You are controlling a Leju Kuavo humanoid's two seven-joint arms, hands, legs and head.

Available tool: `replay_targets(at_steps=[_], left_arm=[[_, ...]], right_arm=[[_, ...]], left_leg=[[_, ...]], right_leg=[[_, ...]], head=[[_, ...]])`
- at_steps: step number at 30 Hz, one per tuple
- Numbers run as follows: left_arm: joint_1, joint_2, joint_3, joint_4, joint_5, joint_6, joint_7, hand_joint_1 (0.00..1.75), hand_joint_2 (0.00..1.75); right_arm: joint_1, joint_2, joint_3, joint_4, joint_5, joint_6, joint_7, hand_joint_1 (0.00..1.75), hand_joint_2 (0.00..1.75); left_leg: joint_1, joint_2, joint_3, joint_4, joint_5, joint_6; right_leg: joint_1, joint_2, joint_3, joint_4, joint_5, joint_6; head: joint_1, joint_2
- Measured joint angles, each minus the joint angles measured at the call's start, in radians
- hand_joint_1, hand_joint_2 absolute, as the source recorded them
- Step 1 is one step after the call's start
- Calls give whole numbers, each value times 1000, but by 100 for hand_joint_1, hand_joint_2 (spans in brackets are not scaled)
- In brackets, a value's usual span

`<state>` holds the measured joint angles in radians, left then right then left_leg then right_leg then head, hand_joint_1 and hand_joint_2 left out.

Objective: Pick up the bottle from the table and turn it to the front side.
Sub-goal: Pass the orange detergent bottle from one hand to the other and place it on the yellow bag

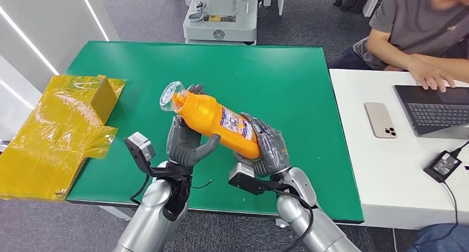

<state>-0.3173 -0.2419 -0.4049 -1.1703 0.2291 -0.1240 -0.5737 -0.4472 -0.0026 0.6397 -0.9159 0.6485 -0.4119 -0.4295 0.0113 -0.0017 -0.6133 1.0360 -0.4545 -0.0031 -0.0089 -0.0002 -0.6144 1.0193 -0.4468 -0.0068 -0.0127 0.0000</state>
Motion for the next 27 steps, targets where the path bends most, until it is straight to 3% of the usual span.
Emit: replay_targets(at_steps=[27], left_arm=[[2,6,24,17,-15,-1,-10,0,175]], right_arm=[[-52,11,31,67,22,105,15,175,175]], left_leg=[[0,0,0,0,0,0]], right_leg=[[0,0,0,0,0,0]], head=[[0,0]])
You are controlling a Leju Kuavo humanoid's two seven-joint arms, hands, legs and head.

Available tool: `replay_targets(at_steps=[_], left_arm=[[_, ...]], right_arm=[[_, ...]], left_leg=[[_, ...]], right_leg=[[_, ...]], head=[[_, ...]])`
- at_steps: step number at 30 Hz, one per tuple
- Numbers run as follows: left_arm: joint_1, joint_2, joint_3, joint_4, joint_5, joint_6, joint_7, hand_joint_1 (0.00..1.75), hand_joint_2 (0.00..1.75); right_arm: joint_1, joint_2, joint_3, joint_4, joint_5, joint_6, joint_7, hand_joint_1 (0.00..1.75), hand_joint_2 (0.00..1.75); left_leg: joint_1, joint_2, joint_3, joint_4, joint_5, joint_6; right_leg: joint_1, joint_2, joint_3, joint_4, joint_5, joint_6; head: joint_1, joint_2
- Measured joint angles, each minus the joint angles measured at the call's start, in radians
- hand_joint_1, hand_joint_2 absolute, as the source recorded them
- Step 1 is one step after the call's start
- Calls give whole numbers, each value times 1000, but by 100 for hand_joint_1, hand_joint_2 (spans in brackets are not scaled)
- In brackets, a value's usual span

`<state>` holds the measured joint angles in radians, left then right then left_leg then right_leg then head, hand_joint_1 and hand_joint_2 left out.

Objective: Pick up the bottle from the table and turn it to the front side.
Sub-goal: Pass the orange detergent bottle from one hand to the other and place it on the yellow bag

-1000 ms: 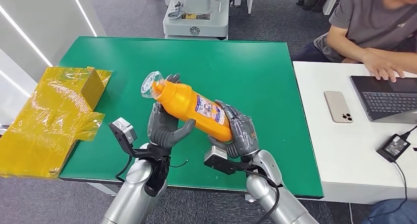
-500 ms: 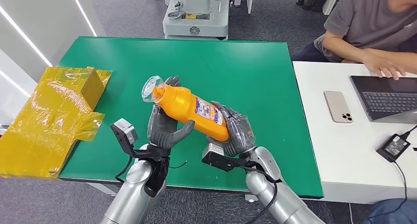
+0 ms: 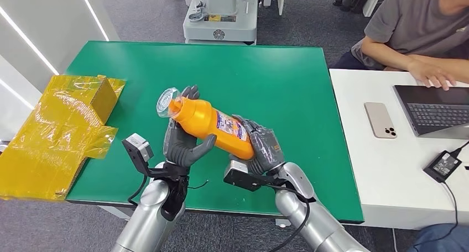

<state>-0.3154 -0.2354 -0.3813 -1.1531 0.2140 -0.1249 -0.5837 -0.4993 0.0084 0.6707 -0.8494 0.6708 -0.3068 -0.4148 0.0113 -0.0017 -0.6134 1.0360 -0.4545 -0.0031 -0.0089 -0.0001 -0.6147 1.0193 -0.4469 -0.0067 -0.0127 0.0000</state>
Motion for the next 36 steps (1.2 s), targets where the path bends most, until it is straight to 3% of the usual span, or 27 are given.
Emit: replay_targets(at_steps=[22,36], left_arm=[[25,0,26,2,-6,43,2,0,175],[42,0,40,-5,-5,59,2,0,175]], right_arm=[[14,3,8,-26,13,135,-26,175,175],[6,3,25,-25,25,154,-14,175,175]], left_leg=[[0,0,0,0,0,0],[0,0,0,0,0,0]], right_leg=[[0,0,0,0,0,0],[0,0,0,0,0,0]], head=[[0,0],[0,0]])
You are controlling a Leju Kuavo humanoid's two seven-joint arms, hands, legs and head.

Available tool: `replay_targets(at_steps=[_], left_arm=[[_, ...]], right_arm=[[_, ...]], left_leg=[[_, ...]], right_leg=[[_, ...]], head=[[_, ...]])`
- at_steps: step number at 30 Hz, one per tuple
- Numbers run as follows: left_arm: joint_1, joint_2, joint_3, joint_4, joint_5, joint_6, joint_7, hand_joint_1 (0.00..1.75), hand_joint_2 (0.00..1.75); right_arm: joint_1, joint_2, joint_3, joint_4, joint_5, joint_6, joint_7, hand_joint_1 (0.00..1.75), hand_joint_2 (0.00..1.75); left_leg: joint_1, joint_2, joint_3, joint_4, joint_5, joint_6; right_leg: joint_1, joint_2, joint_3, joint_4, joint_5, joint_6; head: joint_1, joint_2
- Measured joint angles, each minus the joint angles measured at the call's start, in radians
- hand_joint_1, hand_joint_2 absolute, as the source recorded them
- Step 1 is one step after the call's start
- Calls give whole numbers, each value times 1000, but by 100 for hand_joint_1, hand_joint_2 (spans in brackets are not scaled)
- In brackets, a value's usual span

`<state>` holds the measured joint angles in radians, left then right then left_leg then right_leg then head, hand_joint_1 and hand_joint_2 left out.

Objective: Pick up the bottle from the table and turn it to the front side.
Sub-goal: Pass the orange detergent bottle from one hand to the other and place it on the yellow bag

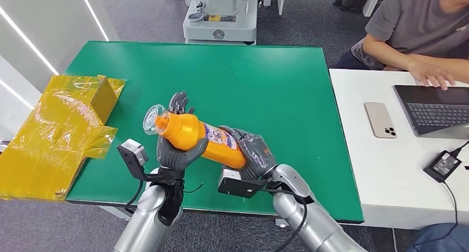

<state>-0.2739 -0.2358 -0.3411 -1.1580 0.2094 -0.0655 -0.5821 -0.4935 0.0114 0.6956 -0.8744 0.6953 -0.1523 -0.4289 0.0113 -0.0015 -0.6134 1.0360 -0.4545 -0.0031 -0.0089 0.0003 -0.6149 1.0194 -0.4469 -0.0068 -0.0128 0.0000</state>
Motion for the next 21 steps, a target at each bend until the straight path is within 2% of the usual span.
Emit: replay_targets(at_steps=[21], left_arm=[[16,0,2,-29,0,21,1,0,175]], right_arm=[[39,-1,-2,-16,18,12,35,175,175]], left_leg=[[0,0,0,0,0,0]], right_leg=[[0,1,0,0,0,0]], head=[[0,0]])
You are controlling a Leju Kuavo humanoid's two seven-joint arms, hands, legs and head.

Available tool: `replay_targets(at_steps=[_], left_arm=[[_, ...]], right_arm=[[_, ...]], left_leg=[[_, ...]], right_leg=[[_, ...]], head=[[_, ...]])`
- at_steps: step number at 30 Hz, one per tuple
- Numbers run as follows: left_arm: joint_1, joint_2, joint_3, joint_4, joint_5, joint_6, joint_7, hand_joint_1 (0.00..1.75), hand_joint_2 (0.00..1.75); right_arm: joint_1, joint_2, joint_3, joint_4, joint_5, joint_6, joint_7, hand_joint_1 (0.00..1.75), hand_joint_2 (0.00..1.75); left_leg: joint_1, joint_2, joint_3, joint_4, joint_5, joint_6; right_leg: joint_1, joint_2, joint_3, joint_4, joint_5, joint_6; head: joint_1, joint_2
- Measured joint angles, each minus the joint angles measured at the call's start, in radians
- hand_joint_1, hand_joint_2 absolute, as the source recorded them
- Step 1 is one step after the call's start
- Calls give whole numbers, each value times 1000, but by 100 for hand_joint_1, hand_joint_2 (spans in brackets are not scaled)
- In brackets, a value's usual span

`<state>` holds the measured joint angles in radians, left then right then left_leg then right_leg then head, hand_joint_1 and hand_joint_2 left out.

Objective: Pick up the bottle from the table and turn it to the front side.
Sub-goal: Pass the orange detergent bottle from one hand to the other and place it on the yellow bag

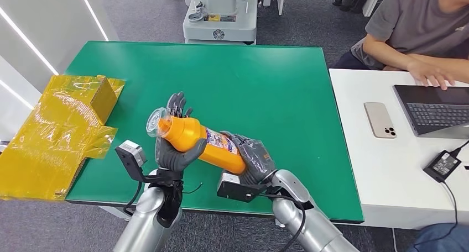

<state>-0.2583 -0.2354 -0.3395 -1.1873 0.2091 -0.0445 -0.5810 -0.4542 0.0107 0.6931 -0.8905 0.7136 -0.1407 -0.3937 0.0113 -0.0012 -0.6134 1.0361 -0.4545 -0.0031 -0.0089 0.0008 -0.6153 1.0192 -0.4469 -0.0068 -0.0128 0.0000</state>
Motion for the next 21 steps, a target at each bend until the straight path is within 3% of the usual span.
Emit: replay_targets(at_steps=[8,9,12,13,21], left_arm=[[0,8,-1,-77,-28,17,12,0,175],[0,8,-1,-84,-32,18,16,31,175],[-2,8,-2,-97,-38,18,20,162,175],[-3,8,-3,-99,-38,17,21,175,175],[-13,11,-12,-102,-37,1,37,175,175]], right_arm=[[25,1,-7,-13,8,-4,1,175,175],[25,2,-7,-15,9,-4,0,175,175],[25,9,-11,-19,10,-4,-1,175,175],[24,13,-13,-19,11,-4,-1,175,175],[29,20,-37,-26,26,-9,3,175,175]], left_leg=[[0,0,0,0,0,0],[0,0,0,0,0,0],[0,1,0,0,0,0],[0,1,0,0,0,0],[0,1,0,0,0,0]], right_leg=[[0,0,0,0,0,0],[0,0,0,0,0,0],[0,1,0,0,0,0],[0,1,0,0,0,0],[0,1,0,0,0,0]], head=[[0,0],[0,0],[0,0],[0,0],[0,0]])
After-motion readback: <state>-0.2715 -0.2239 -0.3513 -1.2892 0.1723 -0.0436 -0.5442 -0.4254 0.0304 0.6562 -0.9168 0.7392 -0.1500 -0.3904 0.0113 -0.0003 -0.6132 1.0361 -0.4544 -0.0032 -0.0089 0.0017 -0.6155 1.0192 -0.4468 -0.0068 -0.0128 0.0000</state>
